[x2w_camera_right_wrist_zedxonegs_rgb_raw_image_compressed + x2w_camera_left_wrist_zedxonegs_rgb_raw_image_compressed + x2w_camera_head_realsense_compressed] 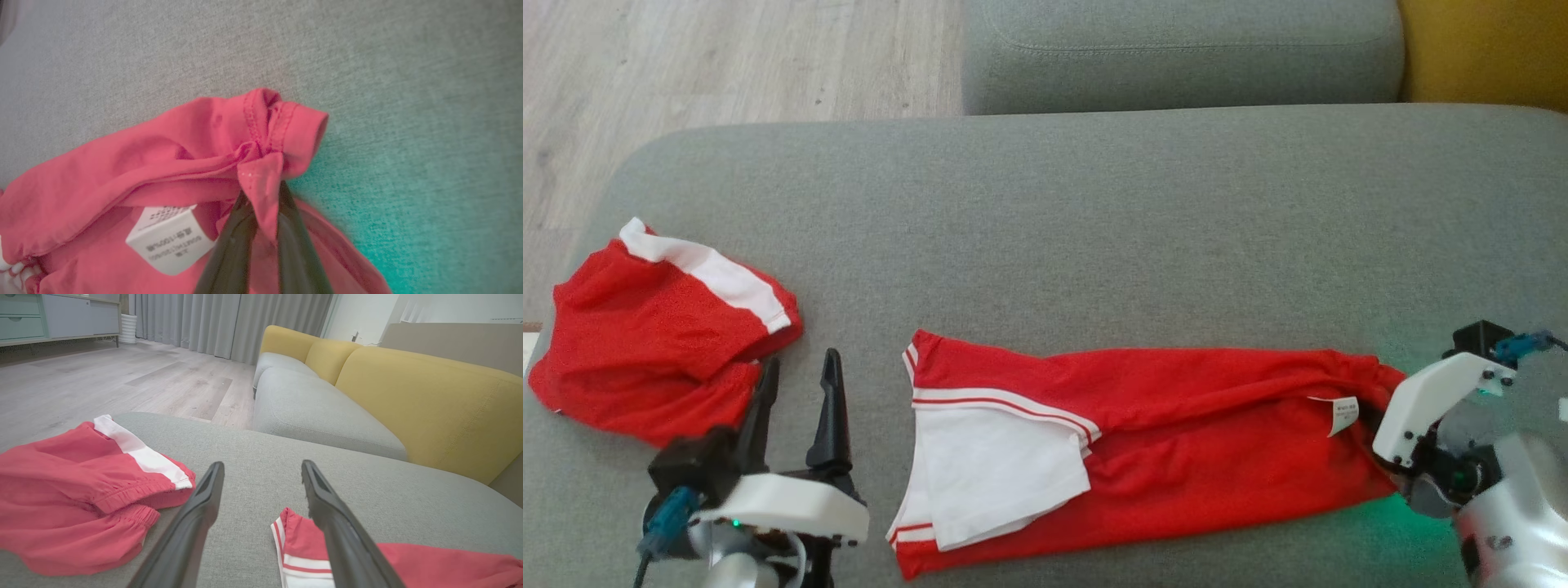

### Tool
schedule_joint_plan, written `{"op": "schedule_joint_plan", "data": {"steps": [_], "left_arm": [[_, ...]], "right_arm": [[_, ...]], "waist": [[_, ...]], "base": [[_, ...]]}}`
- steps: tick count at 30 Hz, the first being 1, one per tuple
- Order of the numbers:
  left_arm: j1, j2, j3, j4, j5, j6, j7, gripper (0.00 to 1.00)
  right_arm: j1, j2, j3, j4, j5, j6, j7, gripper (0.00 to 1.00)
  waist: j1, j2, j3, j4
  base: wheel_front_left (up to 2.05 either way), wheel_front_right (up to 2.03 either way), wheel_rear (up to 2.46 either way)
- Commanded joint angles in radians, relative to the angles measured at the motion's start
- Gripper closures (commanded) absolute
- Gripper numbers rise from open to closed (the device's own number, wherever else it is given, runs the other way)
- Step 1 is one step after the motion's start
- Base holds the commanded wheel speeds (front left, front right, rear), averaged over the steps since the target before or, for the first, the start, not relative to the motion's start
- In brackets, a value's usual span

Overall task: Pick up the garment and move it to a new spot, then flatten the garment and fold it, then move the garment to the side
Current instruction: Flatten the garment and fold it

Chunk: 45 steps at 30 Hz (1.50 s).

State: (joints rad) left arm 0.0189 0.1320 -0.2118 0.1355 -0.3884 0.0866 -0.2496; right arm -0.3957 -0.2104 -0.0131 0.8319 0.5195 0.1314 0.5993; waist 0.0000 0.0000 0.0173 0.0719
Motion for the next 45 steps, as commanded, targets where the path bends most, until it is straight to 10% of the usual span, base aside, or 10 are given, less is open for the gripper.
{"op": "schedule_joint_plan", "data": {"steps": [1, 14, 29, 45], "left_arm": [[-0.035, 0.001, 0.041, -0.026, 0.011, -0.002, -0.012, 0.0], [-0.024, -0.016, 0.043, -0.012, 0.02, -0.012, -0.012, 0.0], [-0.019, -0.029, 0.045, 0.018, 0.015, -0.024, -0.012, 0.0], [-0.032, -0.039, 0.045, 0.043, 0.019, -0.034, -0.012, 0.0]], "right_arm": [[-0.007, -0.016, 0.026, -0.027, 0.005, -0.001, 0.012, 1.0], [-0.045, -0.215, -0.024, -0.232, -0.008, -0.001, 0.095, 1.0], [0.138, 0.03, -0.022, -0.681, 0.457, -0.001, 0.452, 1.0], [0.049, 0.159, -0.015, -0.447, 0.581, -0.001, 0.55, 1.0]], "waist": [[0.0, 0.0, -0.002, -0.003], [0.0, 0.0, -0.016, -0.024], [0.0, 0.0, -0.046, 0.018], [0.0, 0.0, -0.027, 0.16]], "base": [[0.0, 0.0, 0.0], [0.0, 0.0, 0.0], [0.0, 0.0, 0.0], [0.0, 0.0, 0.0]]}}
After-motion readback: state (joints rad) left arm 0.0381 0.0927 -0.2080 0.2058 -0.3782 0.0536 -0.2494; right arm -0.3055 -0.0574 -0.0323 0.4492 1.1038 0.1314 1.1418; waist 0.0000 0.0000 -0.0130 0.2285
